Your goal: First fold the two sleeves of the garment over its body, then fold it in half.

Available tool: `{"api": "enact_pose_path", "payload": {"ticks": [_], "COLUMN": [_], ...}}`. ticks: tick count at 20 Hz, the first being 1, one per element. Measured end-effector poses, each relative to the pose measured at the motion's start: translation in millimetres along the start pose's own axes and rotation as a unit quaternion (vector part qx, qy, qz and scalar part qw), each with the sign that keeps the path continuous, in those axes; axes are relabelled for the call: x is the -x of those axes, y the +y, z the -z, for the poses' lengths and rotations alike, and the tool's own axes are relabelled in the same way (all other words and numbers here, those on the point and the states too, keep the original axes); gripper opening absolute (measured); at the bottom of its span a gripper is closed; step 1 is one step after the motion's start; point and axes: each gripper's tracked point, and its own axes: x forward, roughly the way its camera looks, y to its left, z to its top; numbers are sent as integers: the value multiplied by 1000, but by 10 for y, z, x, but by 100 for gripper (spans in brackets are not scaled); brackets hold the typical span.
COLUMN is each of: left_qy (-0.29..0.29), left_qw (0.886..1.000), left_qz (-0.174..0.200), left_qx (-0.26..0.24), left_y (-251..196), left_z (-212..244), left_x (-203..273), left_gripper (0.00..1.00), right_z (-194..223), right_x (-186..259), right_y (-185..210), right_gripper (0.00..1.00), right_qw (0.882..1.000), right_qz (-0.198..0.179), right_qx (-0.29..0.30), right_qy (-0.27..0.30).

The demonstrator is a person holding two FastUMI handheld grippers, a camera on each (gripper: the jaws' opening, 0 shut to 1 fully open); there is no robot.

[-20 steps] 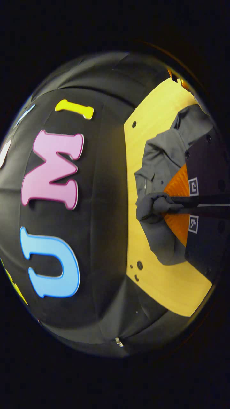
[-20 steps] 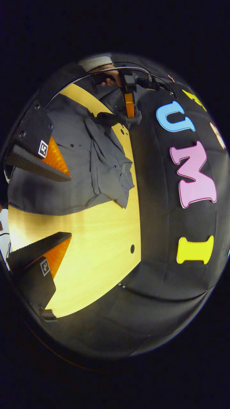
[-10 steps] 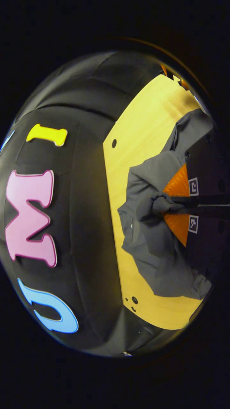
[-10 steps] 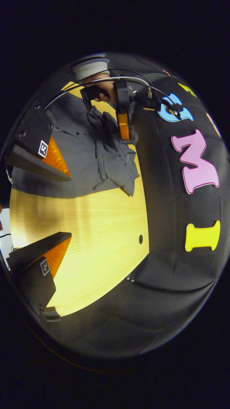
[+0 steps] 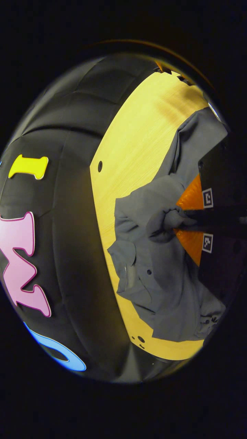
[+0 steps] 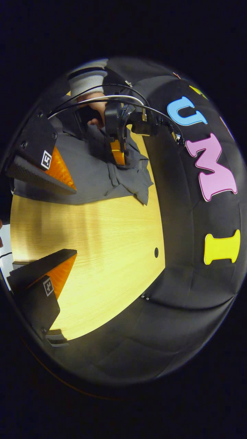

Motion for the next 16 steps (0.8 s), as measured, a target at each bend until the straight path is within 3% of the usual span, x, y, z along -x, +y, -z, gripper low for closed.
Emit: {"api": "enact_pose_path", "payload": {"ticks": [3, 5, 7, 9, 10, 12, 14, 15, 16], "left_qy": [-5, -24, -49, -66, -72, -76, -72, -66, -62], "left_qw": [999, 996, 993, 989, 989, 990, 992, 993, 994], "left_qz": [45, 76, 95, 107, 104, 85, 61, 51, 38], "left_qx": [14, 34, 55, 73, 78, 81, 82, 82, 84], "left_y": [-149, -200, -177, -92, 0, 269, 579, 725, 875], "left_z": [18, -55, -149, -173, -160, -62, 100, 210, 312], "left_x": [48, 183, 396, 680, 840, 1140, 1450, 1596, 1756], "left_gripper": [27, 43, 72, 80, 88, 94, 95, 89, 100], "right_z": [13, 14, 9, 8, 11, 45, 104, 146, 190], "right_x": [-16, -6, 3, 45, 61, 112, 172, 212, 252], "right_y": [22, 60, 113, 179, 221, 292, 382, 430, 474], "right_gripper": [97, 97, 97, 97, 97, 99, 99, 99, 99], "right_qw": [1000, 1000, 1000, 1000, 1000, 1000, 1000, 999, 999], "right_qz": [-1, -2, -4, -8, -9, -11, -14, -17, -18], "right_qx": [3, 7, 10, 12, 13, 18, 21, 24, 28], "right_qy": [3, 4, 5, 4, 4, 6, 12, 15, 19]}}
